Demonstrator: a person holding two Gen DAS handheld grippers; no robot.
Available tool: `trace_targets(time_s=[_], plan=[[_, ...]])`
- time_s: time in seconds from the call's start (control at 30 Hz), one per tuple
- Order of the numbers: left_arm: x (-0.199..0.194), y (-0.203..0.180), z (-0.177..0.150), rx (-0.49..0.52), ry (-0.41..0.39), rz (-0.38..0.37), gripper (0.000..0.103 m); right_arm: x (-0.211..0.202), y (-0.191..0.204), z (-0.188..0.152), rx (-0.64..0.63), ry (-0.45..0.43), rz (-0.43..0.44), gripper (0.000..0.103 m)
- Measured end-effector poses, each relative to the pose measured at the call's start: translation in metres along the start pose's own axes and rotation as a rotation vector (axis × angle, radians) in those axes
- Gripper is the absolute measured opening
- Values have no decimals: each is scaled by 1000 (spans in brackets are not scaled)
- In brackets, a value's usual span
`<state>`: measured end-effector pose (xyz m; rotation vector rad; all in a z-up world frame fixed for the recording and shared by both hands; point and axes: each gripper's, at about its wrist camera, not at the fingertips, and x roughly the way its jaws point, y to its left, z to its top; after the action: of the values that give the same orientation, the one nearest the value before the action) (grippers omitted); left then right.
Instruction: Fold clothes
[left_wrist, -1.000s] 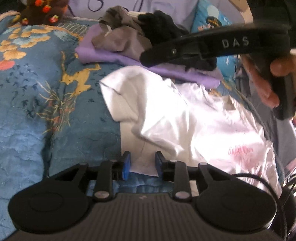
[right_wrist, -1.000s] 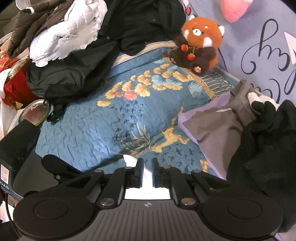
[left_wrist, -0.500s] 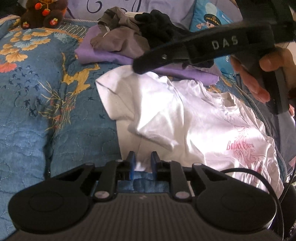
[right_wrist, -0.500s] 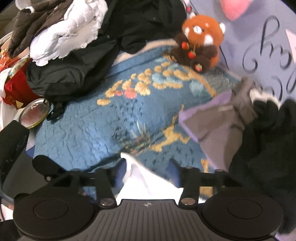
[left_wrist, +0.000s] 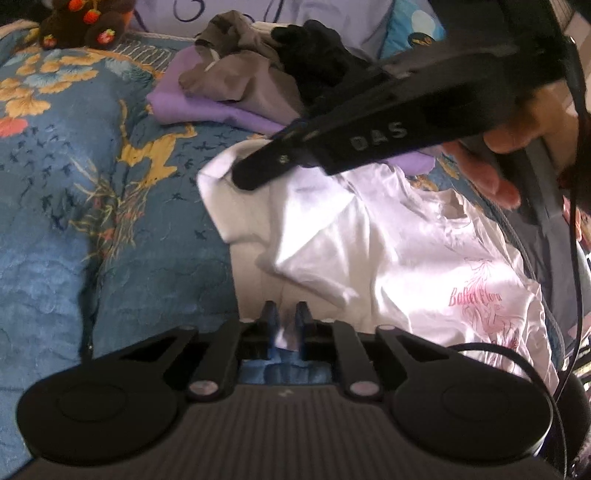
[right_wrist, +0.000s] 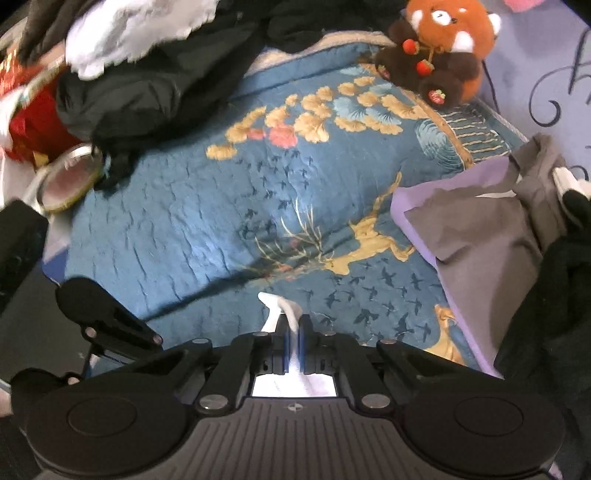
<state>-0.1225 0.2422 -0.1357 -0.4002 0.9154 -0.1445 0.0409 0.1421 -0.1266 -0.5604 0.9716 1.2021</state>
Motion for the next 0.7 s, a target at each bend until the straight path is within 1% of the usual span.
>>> trace_targets(time_s=[0.03,0.13,0.3,0.43,0.53,0.6,0.7], plan=[[-1,0,-1,-3,-1,1,4,-5,-1,-1,8,-16,1,4],[-6,-2,-6,-4,-5,6,4,-18,-2,-3,22,-57,-6,4],[-18,-10,-16,7,-19,18,3,-35,-3,-3,35,-102,-1,4],[-33,-11,-22,-9,-42,27,3,-42,0,-2,39,-131,10,4],[-47,-9,-25,-22,-62,36,3,-44,1,-1,43,-148,5,4],[-57,-5,-29,-33,-75,33,3,-35,-3,-1,70,-139,-20,4],[-62,-1,-32,-41,-71,50,3,-23,-9,0,110,-125,-57,4]])
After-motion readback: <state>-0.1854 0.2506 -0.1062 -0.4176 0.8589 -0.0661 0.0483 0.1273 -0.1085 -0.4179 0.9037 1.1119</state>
